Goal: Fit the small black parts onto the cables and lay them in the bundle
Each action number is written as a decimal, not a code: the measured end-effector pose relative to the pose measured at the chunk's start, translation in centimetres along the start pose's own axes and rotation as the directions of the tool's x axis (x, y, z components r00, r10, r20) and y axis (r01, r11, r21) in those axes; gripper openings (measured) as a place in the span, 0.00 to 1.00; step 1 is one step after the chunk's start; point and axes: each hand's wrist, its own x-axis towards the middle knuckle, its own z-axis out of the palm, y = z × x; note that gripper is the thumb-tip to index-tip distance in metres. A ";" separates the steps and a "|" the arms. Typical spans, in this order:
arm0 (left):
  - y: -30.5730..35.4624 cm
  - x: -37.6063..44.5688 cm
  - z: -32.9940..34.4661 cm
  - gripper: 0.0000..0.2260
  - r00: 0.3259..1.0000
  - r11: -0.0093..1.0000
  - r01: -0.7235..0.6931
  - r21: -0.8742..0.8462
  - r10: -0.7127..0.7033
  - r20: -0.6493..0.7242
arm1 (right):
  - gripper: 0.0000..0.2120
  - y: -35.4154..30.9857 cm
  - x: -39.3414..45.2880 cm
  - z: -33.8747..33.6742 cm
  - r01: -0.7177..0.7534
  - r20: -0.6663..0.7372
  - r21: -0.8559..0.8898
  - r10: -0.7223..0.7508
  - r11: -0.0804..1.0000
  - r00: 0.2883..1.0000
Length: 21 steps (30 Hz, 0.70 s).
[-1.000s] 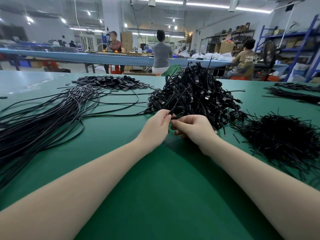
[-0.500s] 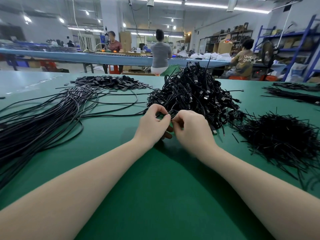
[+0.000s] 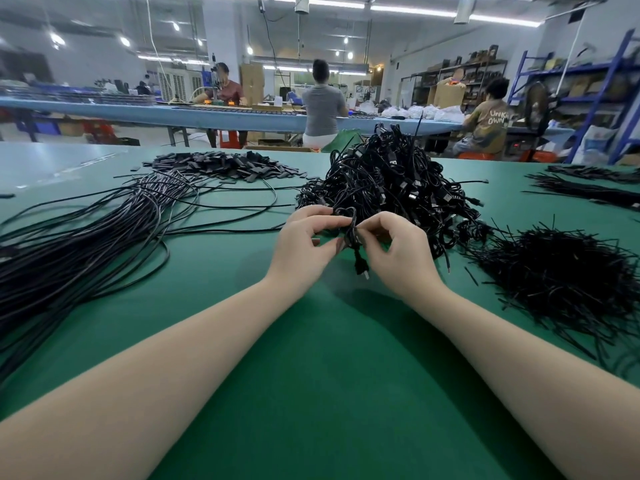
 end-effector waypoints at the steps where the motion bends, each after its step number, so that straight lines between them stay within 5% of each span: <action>1: -0.2 0.1 0.1 0.16 1.000 1.000 -0.009 0.016 0.009 -0.019 | 0.04 0.0 0.0 -0.1 -0.015 0.012 0.017 0.015 1.000 1.000; 7: 0.2 -0.2 0.3 0.10 0.999 0.999 -0.009 -0.047 0.007 -0.035 | 0.05 -0.2 0.1 -0.5 0.024 -0.002 -0.045 -0.024 0.999 1.000; 10: 1.1 -0.4 0.5 0.07 0.988 0.952 0.153 -0.266 -0.155 0.013 | 0.03 -0.5 0.0 -0.5 0.128 -0.051 -0.141 -0.136 0.982 0.989; 15: 2.1 -0.4 -0.3 0.04 0.868 0.724 0.496 -0.479 -0.409 0.281 | 0.03 -0.6 -0.5 -0.5 0.249 -0.045 -0.342 -0.281 0.906 0.959; 21: 1.8 -0.2 -0.8 0.14 0.851 0.671 0.525 -0.523 -0.399 0.342 | 0.04 -0.5 -0.5 -0.2 0.157 -0.052 -0.243 -0.175 0.957 0.983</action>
